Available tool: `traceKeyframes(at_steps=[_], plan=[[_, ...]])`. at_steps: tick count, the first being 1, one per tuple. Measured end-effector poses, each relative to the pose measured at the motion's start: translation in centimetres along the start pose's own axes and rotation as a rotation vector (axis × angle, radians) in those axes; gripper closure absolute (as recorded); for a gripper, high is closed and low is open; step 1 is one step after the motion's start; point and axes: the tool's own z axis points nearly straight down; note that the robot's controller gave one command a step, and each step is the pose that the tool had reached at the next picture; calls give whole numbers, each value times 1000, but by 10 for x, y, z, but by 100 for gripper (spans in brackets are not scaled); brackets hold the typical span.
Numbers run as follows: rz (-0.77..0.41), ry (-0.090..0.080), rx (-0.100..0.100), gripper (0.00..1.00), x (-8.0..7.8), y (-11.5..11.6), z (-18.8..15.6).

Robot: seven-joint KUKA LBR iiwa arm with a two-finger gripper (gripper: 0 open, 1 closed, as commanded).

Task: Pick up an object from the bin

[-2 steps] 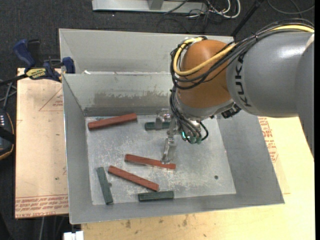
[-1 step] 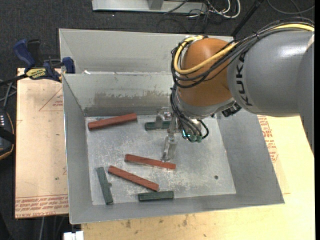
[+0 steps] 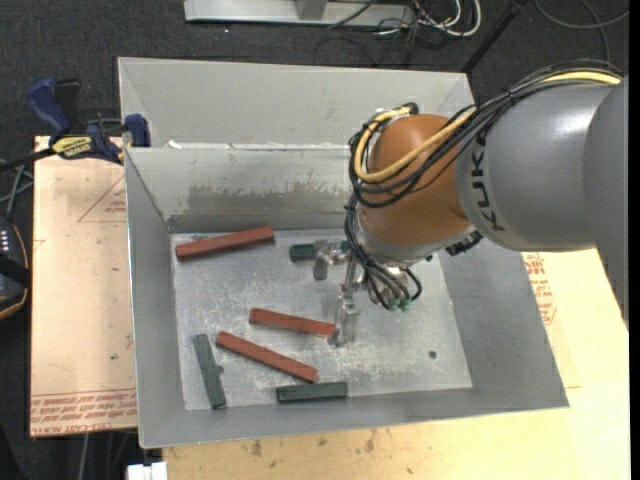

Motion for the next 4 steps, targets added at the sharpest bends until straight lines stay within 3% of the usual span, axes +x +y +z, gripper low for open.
traceKeyframes(at_steps=[1,2,3,4], plan=[[-107,8,0,100,21,5,71],[-107,8,0,100,21,5,71],[-86,8,1,100,51,-17,-55],[-86,8,1,0,51,-17,-55]])
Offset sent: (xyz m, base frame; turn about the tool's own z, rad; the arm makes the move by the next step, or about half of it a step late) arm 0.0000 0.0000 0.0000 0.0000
